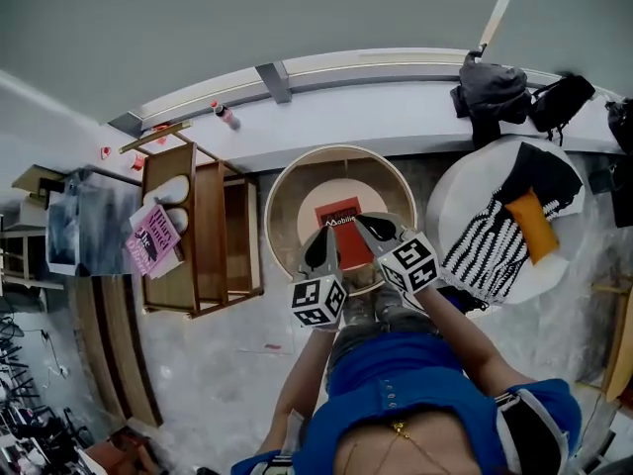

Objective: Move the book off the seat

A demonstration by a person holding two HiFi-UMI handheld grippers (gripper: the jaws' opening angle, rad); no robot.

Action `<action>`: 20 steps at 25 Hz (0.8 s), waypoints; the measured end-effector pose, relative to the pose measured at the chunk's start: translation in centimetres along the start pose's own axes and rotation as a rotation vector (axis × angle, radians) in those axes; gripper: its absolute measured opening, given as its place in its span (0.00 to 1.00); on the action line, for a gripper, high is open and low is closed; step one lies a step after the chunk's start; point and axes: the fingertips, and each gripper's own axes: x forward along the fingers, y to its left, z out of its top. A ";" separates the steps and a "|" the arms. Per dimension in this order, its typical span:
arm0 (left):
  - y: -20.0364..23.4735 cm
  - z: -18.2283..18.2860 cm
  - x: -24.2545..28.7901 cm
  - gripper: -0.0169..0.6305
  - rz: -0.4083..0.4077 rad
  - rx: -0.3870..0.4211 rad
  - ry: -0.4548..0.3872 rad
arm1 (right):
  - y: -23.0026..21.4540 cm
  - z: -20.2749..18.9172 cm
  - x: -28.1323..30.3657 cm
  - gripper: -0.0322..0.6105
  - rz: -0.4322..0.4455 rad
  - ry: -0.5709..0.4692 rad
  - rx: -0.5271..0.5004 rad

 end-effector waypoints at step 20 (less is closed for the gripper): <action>-6.5 6.2 -8.6 0.03 -0.021 0.134 -0.121 | 7.2 7.0 -8.1 0.05 0.055 -0.170 -0.058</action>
